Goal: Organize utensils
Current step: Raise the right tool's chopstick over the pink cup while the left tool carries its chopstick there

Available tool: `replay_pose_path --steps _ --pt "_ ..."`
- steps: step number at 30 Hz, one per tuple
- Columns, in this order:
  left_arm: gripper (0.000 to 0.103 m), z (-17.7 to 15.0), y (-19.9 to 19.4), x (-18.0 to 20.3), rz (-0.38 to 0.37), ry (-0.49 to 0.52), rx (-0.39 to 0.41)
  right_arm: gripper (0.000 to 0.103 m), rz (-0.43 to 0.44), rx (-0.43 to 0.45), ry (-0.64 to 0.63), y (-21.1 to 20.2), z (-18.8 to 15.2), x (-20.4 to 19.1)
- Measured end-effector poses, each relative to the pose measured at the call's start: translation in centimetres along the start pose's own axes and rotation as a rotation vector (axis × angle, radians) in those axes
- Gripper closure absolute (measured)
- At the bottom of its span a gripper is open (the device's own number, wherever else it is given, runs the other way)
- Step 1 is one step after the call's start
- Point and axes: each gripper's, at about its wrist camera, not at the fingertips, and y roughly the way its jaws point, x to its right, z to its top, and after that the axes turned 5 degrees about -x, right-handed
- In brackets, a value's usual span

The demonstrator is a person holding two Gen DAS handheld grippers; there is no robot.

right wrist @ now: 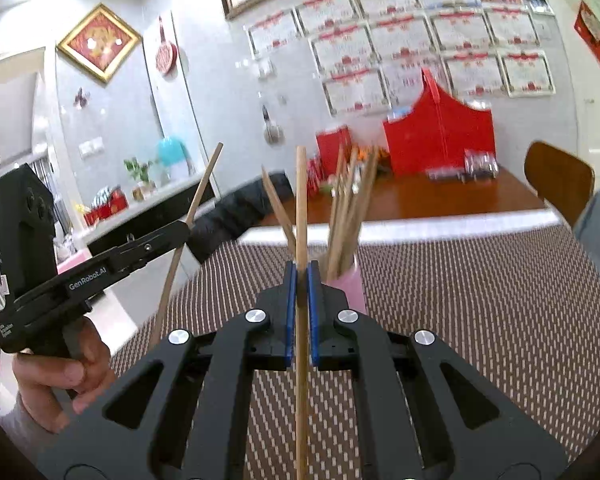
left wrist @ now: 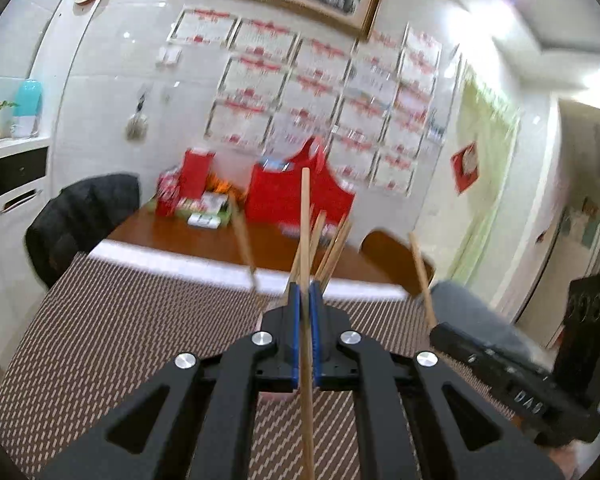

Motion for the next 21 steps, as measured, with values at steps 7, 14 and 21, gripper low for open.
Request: replay_pose_path --steps 7,14,21 --pt "0.098 5.2 1.8 0.5 -0.091 -0.006 0.127 0.097 0.006 0.119 -0.029 1.3 5.8 -0.6" --pt "0.098 8.3 4.4 0.8 -0.145 0.002 0.241 0.097 -0.013 0.208 -0.061 3.1 10.2 -1.1" --pt "0.098 8.1 7.9 0.6 -0.161 0.004 0.272 0.097 -0.031 0.245 -0.049 6.7 11.8 -0.5"
